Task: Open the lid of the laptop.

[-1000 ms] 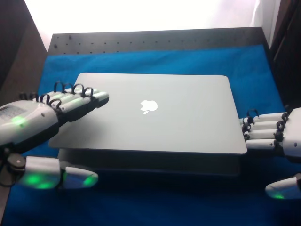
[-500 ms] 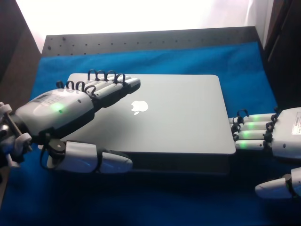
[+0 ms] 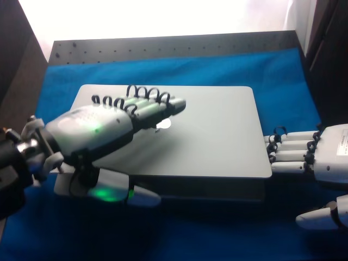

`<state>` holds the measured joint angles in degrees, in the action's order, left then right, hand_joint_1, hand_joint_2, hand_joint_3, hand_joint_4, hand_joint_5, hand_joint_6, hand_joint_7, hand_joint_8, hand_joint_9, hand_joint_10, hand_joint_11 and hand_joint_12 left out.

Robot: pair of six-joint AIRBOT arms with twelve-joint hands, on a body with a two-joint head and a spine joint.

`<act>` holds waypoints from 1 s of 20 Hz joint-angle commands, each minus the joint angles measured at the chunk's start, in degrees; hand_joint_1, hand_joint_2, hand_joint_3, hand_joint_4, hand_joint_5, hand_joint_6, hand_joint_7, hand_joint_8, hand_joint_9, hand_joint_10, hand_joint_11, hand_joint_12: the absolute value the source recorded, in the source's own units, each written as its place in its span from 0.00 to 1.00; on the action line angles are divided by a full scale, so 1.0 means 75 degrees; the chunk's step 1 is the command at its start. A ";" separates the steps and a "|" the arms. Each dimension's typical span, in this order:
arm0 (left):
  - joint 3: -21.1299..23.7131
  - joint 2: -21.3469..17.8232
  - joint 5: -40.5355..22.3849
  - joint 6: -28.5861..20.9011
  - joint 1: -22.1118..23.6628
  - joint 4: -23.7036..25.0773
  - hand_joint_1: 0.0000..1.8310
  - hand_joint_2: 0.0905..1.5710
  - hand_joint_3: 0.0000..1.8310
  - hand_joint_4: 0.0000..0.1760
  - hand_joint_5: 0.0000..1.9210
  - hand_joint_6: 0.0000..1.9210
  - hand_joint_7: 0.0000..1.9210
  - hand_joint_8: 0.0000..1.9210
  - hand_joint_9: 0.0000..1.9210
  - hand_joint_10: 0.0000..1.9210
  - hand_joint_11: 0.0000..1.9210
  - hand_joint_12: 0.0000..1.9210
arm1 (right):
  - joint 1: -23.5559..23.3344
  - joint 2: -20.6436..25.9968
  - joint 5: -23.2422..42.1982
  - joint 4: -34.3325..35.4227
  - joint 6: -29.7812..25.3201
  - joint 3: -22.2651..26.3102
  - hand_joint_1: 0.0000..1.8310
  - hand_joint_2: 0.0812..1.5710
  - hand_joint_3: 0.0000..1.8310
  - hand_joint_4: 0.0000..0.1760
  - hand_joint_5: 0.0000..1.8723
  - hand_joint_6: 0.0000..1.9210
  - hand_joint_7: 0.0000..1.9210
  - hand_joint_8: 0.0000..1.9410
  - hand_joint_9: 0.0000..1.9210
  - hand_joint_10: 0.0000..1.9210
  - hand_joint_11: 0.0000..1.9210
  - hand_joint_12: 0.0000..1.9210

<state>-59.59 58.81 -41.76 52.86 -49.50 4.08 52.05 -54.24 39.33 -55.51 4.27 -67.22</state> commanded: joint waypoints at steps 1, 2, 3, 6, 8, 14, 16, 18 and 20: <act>-0.0071 0.0057 -0.0825 -0.0019 0.0162 -0.0045 0.52 0.57 0.00 0.00 0.00 0.00 0.00 0.00 0.00 0.00 0.00 0.00 | -0.0058 -0.0169 0.0411 0.0024 -0.0098 0.0062 0.10 0.86 0.00 0.00 0.00 0.00 0.00 0.00 0.00 0.00 0.00 0.00; -0.0179 0.0110 -0.0712 -0.0018 0.0299 -0.0045 0.53 0.57 0.00 0.00 0.00 0.00 0.00 0.00 0.00 0.00 0.00 0.00 | -0.0058 -0.0169 0.0411 0.0024 -0.0098 0.0061 0.11 0.86 0.00 0.00 0.01 0.00 0.00 0.00 0.00 0.00 0.00 0.00; -0.0335 0.0188 -0.0562 -0.0005 0.0511 -0.0033 0.52 0.57 0.00 0.00 0.00 0.00 0.00 0.00 0.00 0.00 0.00 0.00 | -0.0058 -0.0169 0.0411 0.0025 -0.0098 0.0061 0.10 0.86 0.00 0.00 0.01 0.00 0.00 0.00 0.00 0.00 0.00 0.00; -0.0595 0.0333 -0.0341 0.0235 0.0984 -0.0089 0.47 0.61 0.01 0.00 0.00 0.00 0.00 0.00 0.00 0.00 0.00 0.00 | -0.0058 -0.0169 0.0411 0.0023 -0.0098 0.0061 0.12 0.85 0.00 0.00 0.02 0.00 0.00 0.00 0.00 0.00 0.00 0.00; -0.0755 0.0402 -0.0148 0.0539 0.1420 -0.0186 0.43 0.62 0.01 0.00 0.00 0.00 0.00 0.00 0.00 0.00 0.00 0.00 | -0.0058 -0.0169 0.0411 0.0021 -0.0098 0.0061 0.10 0.86 0.00 0.00 0.01 0.00 0.00 0.00 0.00 0.00 0.00 0.00; -0.1258 0.0809 0.0082 0.0805 0.2219 -0.0485 0.44 0.59 0.00 0.04 0.00 0.00 0.00 0.00 0.00 0.00 0.00 0.00 | -0.0058 -0.0167 0.0411 0.0005 -0.0098 0.0042 0.09 0.87 0.00 0.00 0.01 0.00 0.00 0.00 0.00 0.00 0.00 0.00; -0.1382 0.0938 0.0081 0.0918 0.2366 -0.0649 0.43 0.60 0.00 0.20 0.00 0.00 0.00 0.00 0.00 0.00 0.00 0.00 | -0.0058 -0.0167 0.0411 0.0002 -0.0098 0.0032 0.09 0.87 0.00 0.00 0.00 0.00 0.00 0.00 0.00 0.00 0.00 0.00; -0.1491 0.1043 0.0089 0.1070 0.2507 -0.0803 0.43 0.60 0.00 0.34 0.00 0.00 0.00 0.00 0.00 0.00 0.00 0.00 | -0.0058 -0.0169 0.0410 -0.0008 -0.0098 0.0023 0.07 0.88 0.00 0.00 0.00 0.00 0.00 0.00 0.00 0.00 0.00 0.00; -0.1640 0.1133 0.0182 0.1106 0.2673 -0.0846 0.46 0.61 0.00 0.51 0.00 0.00 0.00 0.00 0.00 0.00 0.00 0.00 | -0.0058 -0.0169 0.0409 -0.0035 -0.0098 0.0014 0.09 0.87 0.00 0.00 0.01 0.00 0.00 0.00 0.00 0.00 0.00 0.00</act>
<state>-71.64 66.78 -33.58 60.51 -30.46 -0.62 52.05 -54.59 38.87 -55.24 4.29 -67.42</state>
